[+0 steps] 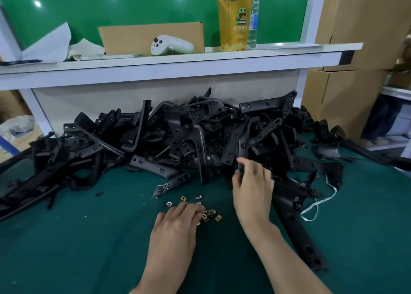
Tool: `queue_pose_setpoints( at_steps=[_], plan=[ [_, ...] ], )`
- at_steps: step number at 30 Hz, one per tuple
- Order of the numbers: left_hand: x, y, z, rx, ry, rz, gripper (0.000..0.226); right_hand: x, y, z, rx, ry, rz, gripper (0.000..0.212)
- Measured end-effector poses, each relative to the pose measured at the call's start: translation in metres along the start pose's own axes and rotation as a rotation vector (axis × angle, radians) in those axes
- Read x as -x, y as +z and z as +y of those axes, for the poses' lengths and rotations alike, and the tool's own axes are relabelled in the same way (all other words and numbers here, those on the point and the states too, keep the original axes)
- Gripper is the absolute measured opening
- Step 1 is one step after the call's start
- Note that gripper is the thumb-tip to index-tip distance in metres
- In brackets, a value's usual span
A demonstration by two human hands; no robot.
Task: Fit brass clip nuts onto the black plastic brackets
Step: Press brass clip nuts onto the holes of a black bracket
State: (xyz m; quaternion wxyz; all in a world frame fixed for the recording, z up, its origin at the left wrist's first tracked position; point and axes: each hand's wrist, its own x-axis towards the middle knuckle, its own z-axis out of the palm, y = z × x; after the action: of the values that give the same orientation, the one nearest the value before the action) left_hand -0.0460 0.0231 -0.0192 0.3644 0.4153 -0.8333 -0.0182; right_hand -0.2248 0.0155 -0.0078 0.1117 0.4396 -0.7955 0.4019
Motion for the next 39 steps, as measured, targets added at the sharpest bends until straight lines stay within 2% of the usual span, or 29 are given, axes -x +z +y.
queue_pose_setpoints(
  at_steps=[4, 11, 16, 19, 21, 24, 27, 30, 35, 39],
  plan=[
    [0.0, -0.001, -0.002, 0.034, 0.01, 0.02, 0.02, -0.008, 0.002, -0.001, 0.004, 0.002, 0.009, 0.026],
    [-0.001, -0.002, -0.002, 0.104, -0.008, 0.086, 0.014, -0.011, -0.005, -0.009, -0.398, 0.121, 0.079, 0.014],
    [-0.004, -0.011, 0.007, 0.368, -0.165, 0.157, 0.02, -0.007, -0.027, -0.029, -0.59, 0.073, 0.207, 0.021],
    [-0.005, -0.017, 0.007, 0.506, -0.328, 0.192, 0.019, 0.0, -0.05, -0.04, -0.786, 0.018, 0.233, 0.039],
    [-0.004, -0.02, 0.005, 0.607, -0.408, 0.179, 0.024, 0.006, -0.064, -0.04, -0.936, 0.02, 0.139, 0.052],
    [-0.004, -0.025, 0.002, 0.734, -0.485, 0.157, 0.037, 0.02, -0.079, -0.033, -1.059, 0.084, -0.096, 0.048],
    [0.0, -0.029, 0.002, 0.845, -0.549, 0.14, 0.029, 0.039, -0.08, -0.02, -1.031, 0.179, -0.292, 0.044],
    [0.007, -0.031, 0.001, 0.89, -0.58, 0.154, 0.021, 0.052, -0.074, -0.013, -1.187, 0.222, -0.44, 0.045],
    [0.017, -0.033, 0.003, 0.852, -0.584, 0.115, 0.014, 0.055, -0.065, -0.006, -1.347, 0.282, -0.559, 0.032],
    [0.014, -0.036, 0.006, 0.826, -0.552, 0.07, 0.018, 0.056, -0.061, -0.003, -1.367, 0.371, -0.601, 0.033]
  ],
)
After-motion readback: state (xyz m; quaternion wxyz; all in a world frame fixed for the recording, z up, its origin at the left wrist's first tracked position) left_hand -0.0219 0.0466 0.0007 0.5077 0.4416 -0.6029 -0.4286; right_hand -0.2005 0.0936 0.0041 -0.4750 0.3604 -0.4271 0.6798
